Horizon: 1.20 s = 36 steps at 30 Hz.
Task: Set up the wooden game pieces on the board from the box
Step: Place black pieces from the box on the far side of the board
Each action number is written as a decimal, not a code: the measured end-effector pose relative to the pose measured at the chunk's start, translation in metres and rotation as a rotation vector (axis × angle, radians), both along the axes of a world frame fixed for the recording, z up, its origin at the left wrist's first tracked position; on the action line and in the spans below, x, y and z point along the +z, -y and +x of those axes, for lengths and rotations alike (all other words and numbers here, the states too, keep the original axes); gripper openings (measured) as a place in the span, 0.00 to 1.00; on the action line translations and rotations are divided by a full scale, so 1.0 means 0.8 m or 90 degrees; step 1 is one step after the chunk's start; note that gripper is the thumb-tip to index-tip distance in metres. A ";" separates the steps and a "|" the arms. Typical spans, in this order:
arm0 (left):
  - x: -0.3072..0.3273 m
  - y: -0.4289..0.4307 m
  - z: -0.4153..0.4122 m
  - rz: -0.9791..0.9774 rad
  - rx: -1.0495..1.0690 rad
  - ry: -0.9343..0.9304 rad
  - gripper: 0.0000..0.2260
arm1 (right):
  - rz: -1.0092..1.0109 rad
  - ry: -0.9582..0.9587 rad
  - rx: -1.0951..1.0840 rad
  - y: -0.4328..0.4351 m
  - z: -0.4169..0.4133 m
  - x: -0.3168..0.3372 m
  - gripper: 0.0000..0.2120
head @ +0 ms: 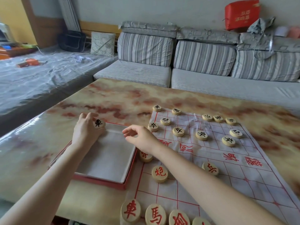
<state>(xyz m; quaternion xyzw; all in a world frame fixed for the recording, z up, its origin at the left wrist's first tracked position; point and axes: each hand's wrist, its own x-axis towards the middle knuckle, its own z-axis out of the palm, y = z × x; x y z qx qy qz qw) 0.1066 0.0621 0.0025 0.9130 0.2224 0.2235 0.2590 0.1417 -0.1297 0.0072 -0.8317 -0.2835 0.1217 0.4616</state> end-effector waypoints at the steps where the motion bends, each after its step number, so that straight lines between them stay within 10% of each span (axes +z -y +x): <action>1: 0.006 0.001 -0.004 -0.041 0.010 0.036 0.24 | 0.002 0.007 0.001 -0.011 0.002 0.000 0.11; 12: 0.022 -0.050 -0.023 -0.130 0.000 0.110 0.24 | -0.266 0.079 0.133 -0.124 0.013 -0.018 0.32; 21: 0.012 -0.050 -0.031 -0.140 -0.009 0.113 0.21 | -0.327 0.429 0.112 -0.142 0.032 -0.039 0.16; 36: 0.005 -0.016 -0.034 -0.168 -0.045 0.097 0.21 | -0.306 0.169 0.063 -0.062 0.028 -0.023 0.14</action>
